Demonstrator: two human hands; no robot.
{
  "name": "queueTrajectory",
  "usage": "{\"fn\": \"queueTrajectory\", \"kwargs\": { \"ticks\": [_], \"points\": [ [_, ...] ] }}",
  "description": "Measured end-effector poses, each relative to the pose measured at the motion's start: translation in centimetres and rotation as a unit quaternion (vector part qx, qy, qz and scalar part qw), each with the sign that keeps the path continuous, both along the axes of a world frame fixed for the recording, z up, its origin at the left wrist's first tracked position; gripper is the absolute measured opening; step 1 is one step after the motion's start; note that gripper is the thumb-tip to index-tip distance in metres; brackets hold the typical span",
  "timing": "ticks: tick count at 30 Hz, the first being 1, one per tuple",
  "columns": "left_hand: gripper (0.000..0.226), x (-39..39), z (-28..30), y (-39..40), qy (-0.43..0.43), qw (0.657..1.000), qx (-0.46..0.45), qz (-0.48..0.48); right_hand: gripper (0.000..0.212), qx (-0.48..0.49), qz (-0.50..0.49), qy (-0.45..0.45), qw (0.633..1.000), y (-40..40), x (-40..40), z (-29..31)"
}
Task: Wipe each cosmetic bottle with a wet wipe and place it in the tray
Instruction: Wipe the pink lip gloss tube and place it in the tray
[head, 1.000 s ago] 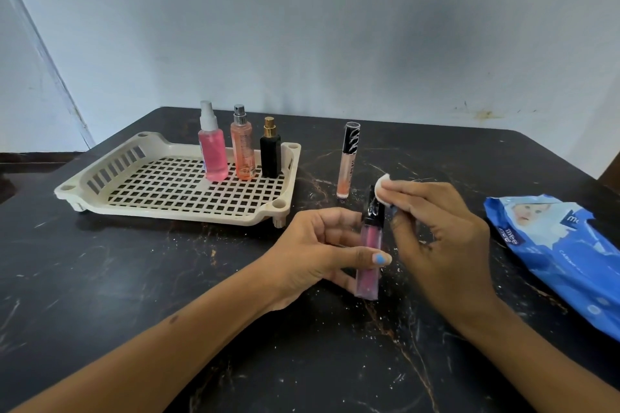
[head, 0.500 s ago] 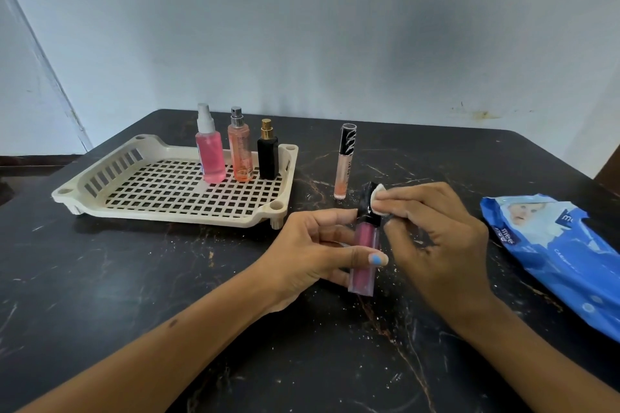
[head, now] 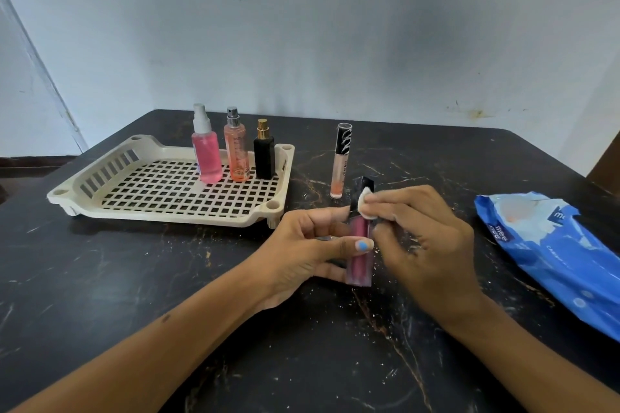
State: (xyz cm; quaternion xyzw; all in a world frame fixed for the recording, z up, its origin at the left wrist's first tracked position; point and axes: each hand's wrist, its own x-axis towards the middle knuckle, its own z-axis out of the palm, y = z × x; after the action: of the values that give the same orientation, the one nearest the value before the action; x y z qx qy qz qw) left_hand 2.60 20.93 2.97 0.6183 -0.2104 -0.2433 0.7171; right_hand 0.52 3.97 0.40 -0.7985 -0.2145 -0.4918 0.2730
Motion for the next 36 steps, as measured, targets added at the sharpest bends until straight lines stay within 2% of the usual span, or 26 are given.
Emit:
{"fn": "queueTrajectory", "kwargs": {
  "ticks": [4,9,14,17,21,25,29,33,36],
  "points": [
    [0.032,0.01,0.02,0.02,0.005,1.0,0.008,0.005,0.023,0.039,-0.018,0.011,0.999,-0.12,0.23,0.16],
    [0.031,0.02,0.11,0.01,0.005,1.0,0.012,0.007,0.02,0.017,0.02,-0.005,1.0,0.16,-0.21,0.21],
    [0.037,-0.08,0.11,-0.15,-0.01,0.999,0.034,0.023,0.022,0.051,-0.017,0.003,0.999,-0.14,0.23,0.24],
    [0.034,-0.21,0.06,-0.17,-0.024,0.999,0.035,0.027,0.019,0.018,0.006,-0.021,1.0,0.15,-0.09,0.21],
    [0.029,-0.18,0.03,-0.15,-0.042,0.998,0.036,0.033,0.024,0.001,-0.01,0.004,1.0,0.07,0.26,0.16],
    [0.031,-0.32,-0.08,-0.24,-0.06,0.996,0.052,0.042,0.023,0.014,-0.022,-0.006,1.0,-0.14,0.2,0.3],
    [0.04,-0.28,-0.1,-0.22,-0.071,0.995,0.055,0.047,0.02,-0.026,0.008,-0.019,0.999,0.32,-0.13,0.22],
    [0.035,-0.28,-0.11,-0.26,-0.08,0.993,0.064,0.049,0.025,-0.005,-0.037,0.005,0.999,-0.14,0.39,0.11],
    [0.035,-0.37,-0.25,-0.41,-0.09,0.992,0.068,0.053,0.022,0.001,-0.03,-0.013,0.999,-0.11,0.08,0.26]
  ]
}}
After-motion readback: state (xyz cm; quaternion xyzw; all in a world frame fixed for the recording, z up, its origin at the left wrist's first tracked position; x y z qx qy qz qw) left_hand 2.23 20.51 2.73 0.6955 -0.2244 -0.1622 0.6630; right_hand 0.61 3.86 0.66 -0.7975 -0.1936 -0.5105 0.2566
